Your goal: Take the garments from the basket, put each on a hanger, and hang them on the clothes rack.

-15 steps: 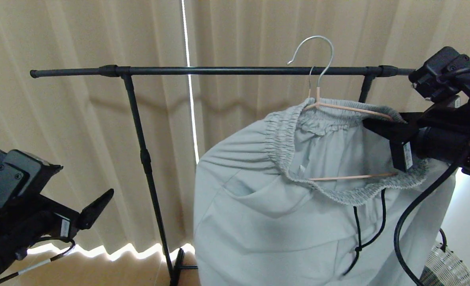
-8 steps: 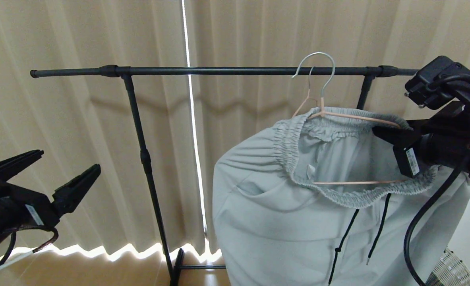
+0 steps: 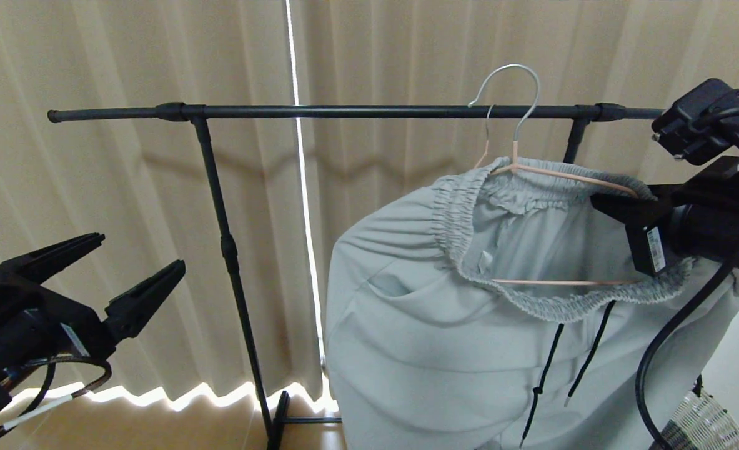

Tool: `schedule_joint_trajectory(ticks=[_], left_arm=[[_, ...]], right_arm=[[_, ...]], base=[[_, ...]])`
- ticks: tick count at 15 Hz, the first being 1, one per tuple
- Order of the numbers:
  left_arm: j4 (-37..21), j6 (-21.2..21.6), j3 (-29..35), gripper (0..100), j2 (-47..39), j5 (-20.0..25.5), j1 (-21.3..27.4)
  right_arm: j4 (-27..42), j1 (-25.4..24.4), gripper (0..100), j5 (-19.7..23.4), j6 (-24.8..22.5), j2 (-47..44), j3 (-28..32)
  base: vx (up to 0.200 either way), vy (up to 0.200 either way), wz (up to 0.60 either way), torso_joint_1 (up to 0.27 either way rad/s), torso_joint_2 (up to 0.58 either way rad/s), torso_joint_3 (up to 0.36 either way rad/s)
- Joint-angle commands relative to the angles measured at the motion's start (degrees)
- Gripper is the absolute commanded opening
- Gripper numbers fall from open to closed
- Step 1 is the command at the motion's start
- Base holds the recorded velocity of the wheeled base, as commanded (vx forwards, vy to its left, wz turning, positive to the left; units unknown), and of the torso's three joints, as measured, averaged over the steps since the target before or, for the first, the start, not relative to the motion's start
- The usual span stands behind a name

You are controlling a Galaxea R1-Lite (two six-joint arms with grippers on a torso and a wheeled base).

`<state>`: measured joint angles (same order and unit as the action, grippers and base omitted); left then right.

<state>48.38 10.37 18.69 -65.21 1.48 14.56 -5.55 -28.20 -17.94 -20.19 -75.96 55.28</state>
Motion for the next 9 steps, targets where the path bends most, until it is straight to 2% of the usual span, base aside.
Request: schedule_joint_trajectory(ticks=[1,7,9], left_arm=[[2.6,-0.1,0.0,100,-3.9,0.0,0.0],[4.3,-0.4,-0.8,100,-4.4,-0.1,0.0],[4.3,-0.3,-1.2,100,-4.3,-0.1,0.1]], right_arm=[[0.1,0.1,0,0.0,0.0,0.6,-0.2],[0.3,0.0,0,0.0,0.1,1.3,-0.9],[0.1,0.0,0,0.0,0.1,2.0,-1.2]], base=[[0.0,0.0,0.0,0.0,0.0,0.0],[0.0,0.0,0.0,0.0,0.0,0.0],[0.0,0.2,0.0,0.005,0.0,0.002]])
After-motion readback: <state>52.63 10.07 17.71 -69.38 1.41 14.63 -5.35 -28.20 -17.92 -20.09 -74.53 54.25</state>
